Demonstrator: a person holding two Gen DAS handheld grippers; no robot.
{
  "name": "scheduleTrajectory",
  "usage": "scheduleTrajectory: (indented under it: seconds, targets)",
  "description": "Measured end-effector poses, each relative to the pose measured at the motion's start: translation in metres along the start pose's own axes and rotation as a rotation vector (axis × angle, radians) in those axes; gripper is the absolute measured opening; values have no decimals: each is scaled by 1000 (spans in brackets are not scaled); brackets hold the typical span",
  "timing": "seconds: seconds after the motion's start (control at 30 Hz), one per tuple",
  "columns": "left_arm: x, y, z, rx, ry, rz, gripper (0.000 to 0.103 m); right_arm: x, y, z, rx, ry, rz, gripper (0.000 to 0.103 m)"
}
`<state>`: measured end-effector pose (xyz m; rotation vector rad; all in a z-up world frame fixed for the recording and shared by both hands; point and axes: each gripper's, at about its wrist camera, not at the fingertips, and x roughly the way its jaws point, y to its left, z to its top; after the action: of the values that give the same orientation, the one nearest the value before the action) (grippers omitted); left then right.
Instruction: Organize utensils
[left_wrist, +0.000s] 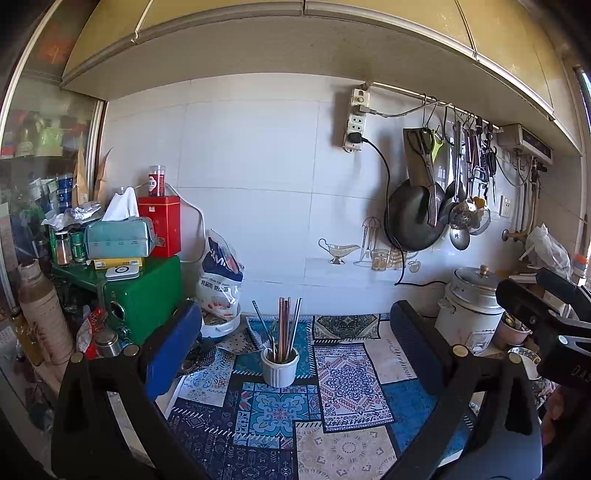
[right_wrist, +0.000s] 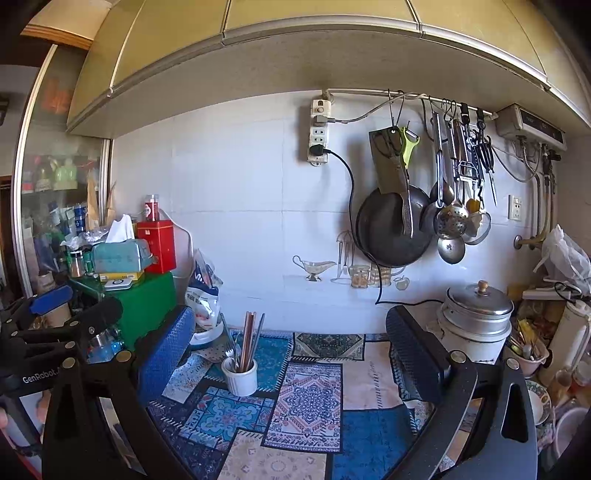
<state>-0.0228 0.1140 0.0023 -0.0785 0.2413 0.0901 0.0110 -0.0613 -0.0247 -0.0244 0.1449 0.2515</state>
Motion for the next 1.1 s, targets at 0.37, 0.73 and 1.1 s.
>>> scheduleTrajectory:
  seconds: [0.37, 0.73, 1.1]
  targets:
    - [2, -3, -3, -2, 12, -2, 102, 1, -3, -1, 14, 14, -4, 103]
    - [4, -4, -3, -2, 13, -3, 102, 2, -1, 0, 9, 16, -5, 103]
    - [8, -8, -2, 0, 11, -9, 102, 4, -3, 0, 9, 16, -1, 103]
